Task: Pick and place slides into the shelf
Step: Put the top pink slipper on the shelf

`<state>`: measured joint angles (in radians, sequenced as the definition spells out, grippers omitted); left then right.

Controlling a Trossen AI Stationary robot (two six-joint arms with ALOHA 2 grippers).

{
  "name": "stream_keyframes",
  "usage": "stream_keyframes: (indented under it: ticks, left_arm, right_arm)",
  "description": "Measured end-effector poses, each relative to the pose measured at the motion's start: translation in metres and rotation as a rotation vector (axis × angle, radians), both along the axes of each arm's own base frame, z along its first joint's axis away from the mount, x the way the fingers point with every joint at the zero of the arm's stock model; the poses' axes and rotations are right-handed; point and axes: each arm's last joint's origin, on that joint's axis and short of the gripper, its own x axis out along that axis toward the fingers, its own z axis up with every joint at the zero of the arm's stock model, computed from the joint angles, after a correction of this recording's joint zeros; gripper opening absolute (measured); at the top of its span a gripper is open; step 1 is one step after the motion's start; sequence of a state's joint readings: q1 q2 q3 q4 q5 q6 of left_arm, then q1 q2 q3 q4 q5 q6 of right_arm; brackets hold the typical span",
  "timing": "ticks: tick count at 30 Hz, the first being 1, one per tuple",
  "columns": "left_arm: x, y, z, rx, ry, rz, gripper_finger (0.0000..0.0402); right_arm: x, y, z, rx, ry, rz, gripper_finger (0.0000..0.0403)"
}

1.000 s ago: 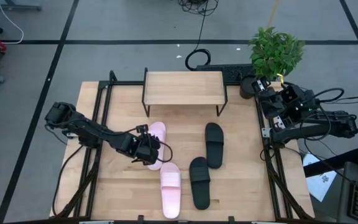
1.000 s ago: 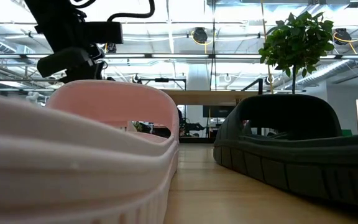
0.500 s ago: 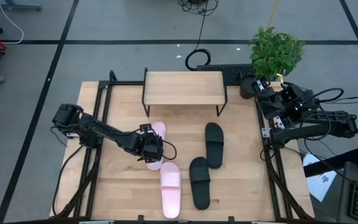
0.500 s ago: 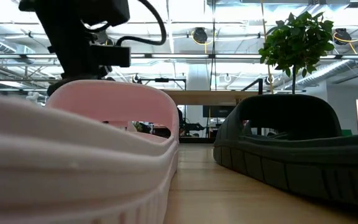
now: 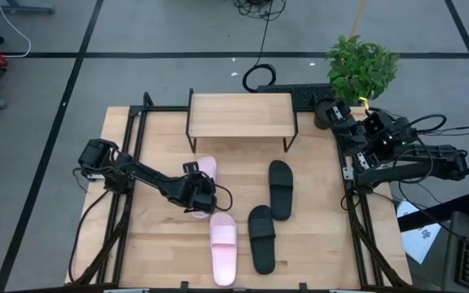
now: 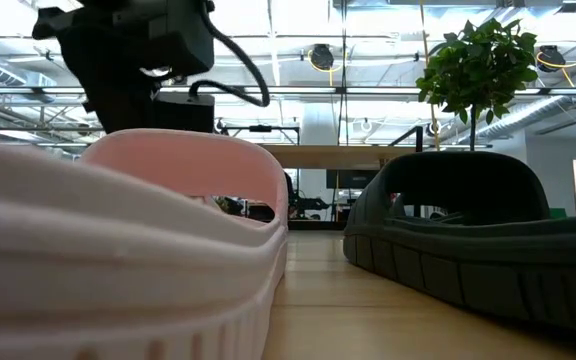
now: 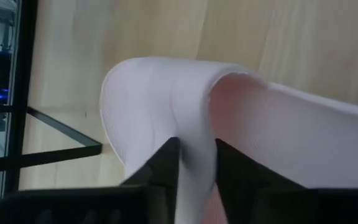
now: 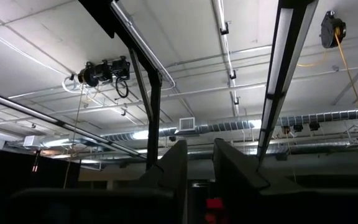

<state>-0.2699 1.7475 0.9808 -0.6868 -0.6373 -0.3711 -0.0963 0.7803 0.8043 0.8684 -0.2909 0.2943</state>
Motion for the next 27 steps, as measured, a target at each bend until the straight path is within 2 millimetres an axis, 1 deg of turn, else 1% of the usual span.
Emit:
stream_keyframes:
  ticks: [3,4,6,10,13,16,19,21,24,27]
  left_arm:
    - [0.003,-0.001,0.004,0.000,-0.004,-0.008,0.0023]
    - [0.005,-0.001,0.006,-0.002,-0.011,-0.009,0.0012]
    - [0.009,-0.002,0.009,-0.014,-0.038,-0.005,0.0009]
    - [0.012,-0.002,0.017,-0.042,-0.027,0.006,0.0004]
    - [0.015,-0.004,0.027,-0.049,-0.013,0.010,0.0003]
    - [0.018,-0.005,0.043,-0.043,0.010,0.025,0.0002]
    - [0.019,-0.006,0.065,-0.016,0.050,0.040,0.0002]
    - [0.021,-0.007,0.083,-0.003,0.055,0.045,0.0001]
    - [0.022,-0.007,0.120,-0.004,0.016,0.055,0.0001]
    - [0.023,-0.006,0.164,0.027,-0.089,0.080,0.0001]
  right_arm:
    - [0.001,0.000,-0.001,0.001,0.008,-0.001,0.0070]
    - [0.001,0.000,-0.001,0.001,0.009,-0.001,0.0070]
    - [0.001,0.000,-0.001,-0.001,0.009,-0.003,0.0070]
    - [0.002,0.000,-0.001,-0.011,0.011,-0.014,0.0070]
    - [0.002,0.000,-0.001,-0.011,0.012,-0.014,0.0070]
    - [0.002,0.000,-0.001,-0.011,0.013,-0.014,0.0070]
    - [0.002,0.000,-0.001,-0.011,0.013,-0.014,0.0070]
    - [0.002,0.000,-0.001,-0.011,0.013,-0.014,0.0070]
    - [0.002,0.000,-0.001,-0.011,0.014,-0.014,0.0070]
    - [0.003,0.000,-0.002,-0.010,0.021,-0.013,0.0070]
